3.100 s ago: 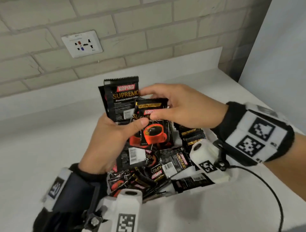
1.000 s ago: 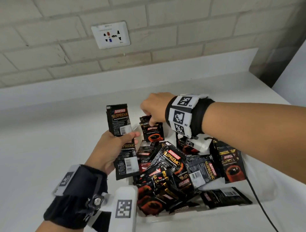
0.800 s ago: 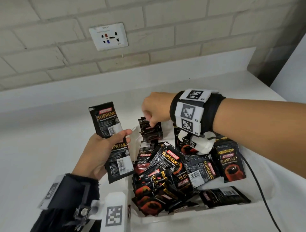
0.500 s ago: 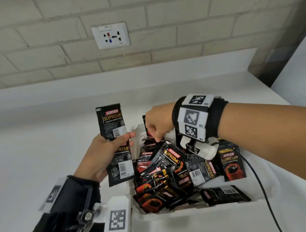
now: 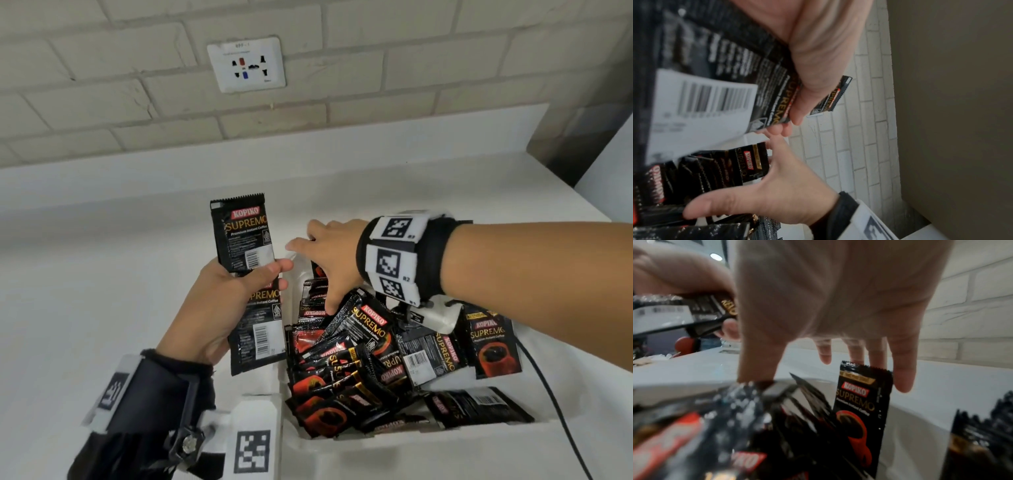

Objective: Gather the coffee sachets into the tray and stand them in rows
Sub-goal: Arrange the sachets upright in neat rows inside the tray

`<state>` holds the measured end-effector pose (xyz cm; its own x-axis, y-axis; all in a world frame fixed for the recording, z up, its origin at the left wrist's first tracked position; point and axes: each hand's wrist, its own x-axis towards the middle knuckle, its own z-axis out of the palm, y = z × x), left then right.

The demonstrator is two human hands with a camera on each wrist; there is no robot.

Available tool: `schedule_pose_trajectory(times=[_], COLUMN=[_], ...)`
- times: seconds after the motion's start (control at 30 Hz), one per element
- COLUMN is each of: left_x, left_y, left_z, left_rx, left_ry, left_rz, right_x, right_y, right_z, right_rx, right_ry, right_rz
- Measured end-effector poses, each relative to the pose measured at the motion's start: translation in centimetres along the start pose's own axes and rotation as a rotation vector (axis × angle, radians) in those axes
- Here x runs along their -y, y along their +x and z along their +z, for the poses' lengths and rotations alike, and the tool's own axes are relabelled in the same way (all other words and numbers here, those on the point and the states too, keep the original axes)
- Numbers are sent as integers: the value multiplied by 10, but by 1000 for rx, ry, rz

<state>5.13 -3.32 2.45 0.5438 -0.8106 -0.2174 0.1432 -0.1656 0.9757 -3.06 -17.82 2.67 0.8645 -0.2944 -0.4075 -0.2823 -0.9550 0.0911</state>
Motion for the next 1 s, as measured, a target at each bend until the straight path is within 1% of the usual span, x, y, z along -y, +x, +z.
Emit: schedule_pose_trajectory(times=[0.1, 0.17, 0.27, 0.33, 0.4, 0.63, 0.8, 0.9, 1.0], left_x=[0, 2, 6, 9, 9, 3, 4, 5, 4], left_y=[3, 5, 9, 11, 13, 13, 14, 16, 17], left_z=[3, 5, 9, 10, 10, 2, -1, -2, 1], left_rx=[0, 4, 43, 72, 72, 80, 86, 92, 79], left_ry=[-12, -8, 7, 56, 98, 109, 124, 145, 140], left_rz=[-23, -45, -108, -129, -109, -86, -108, -113, -107], right_x=[1, -3, -13, -16, -17, -15, -18, -18, -18], right_y=[4, 7, 10, 13, 14, 13, 12, 14, 14], right_z=[-3, -8, -11, -9, -6, -8, -8, -10, -13], right_rx=[-15, -57, -88, -72, -48, 26, 109, 115, 71], right_ry=[-14, 2, -1, 17, 25, 95, 269, 260, 178], right_rz=[2, 12, 22, 15, 3, -19, 11, 16, 8])
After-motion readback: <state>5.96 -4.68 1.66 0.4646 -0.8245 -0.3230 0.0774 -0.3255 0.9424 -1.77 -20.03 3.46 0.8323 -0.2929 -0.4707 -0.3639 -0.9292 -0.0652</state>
